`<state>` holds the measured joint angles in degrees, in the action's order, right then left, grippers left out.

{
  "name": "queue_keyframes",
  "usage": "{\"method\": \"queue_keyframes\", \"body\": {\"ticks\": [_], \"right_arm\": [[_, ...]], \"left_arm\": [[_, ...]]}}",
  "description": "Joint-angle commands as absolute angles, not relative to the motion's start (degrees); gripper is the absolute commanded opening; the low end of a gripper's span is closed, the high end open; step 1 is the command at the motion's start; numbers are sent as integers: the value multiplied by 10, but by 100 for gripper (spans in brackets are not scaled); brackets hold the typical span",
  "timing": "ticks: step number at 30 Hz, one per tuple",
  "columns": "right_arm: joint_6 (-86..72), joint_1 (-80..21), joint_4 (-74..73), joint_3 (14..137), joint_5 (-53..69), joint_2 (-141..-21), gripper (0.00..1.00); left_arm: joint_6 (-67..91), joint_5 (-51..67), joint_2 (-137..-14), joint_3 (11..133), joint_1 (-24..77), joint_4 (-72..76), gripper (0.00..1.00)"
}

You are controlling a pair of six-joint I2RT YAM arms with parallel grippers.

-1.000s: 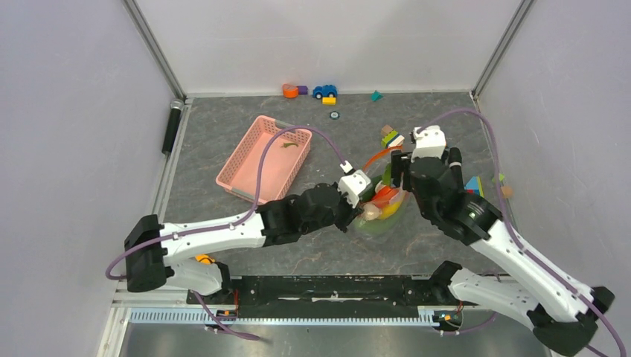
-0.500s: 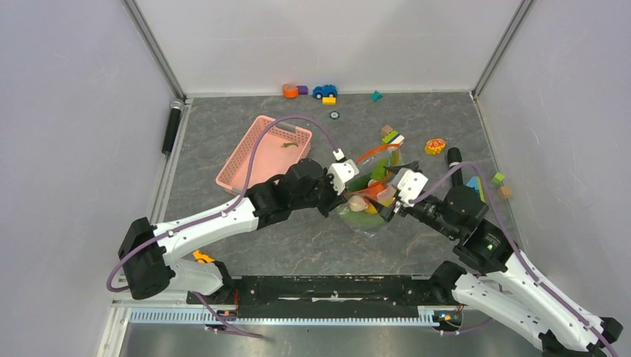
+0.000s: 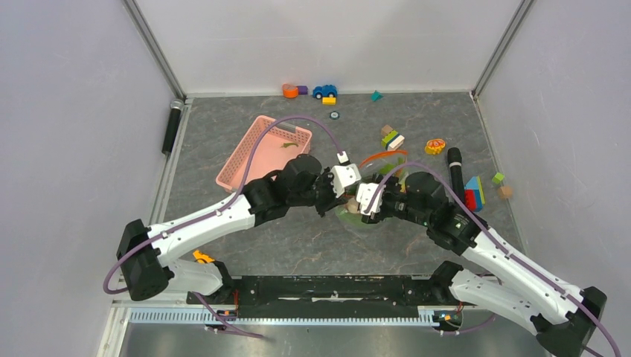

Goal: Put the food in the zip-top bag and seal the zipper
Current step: Zip the zipper food storage bag at the center of the board.

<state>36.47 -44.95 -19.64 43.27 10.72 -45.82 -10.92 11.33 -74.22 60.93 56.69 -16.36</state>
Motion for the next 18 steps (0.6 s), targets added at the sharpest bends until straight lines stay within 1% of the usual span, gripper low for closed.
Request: {"method": "queue_keyframes", "body": {"ticks": [1,7,8,9,10,11,12,13,14,15,18], "right_arm": [[404,-449,-216,457,109,-474,62],[411,-449,-236,472,138,-496,0],[410,-450,-236,472,143,-495,0],[408,-449,-234,470,147,-495,0],[406,-449,-233,469,150,-494,0],[402,-449,-231,467,152,-492,0],[395,-449,-228,465,151,-490,0],[390,-449,-226,464,150,-488,0],[383,-449,-222,463,148,-486,0],[375,-449,-216,462,143,-484,0],[345,-449,-196,459,121,-477,0]], "left_arm": [[-156,144,-720,645,565,-163,2],[-158,140,-714,644,565,-165,2],[-155,139,-712,641,565,-161,6],[-148,136,-709,638,565,-155,18],[-139,127,-705,634,565,-147,36],[-129,118,-702,629,564,-140,60],[-117,108,-695,623,564,-133,66],[-109,102,-689,617,565,-126,68],[-102,97,-679,606,564,-118,79],[-92,81,-667,592,565,-100,99],[-39,6,-628,534,563,-45,100]]}}
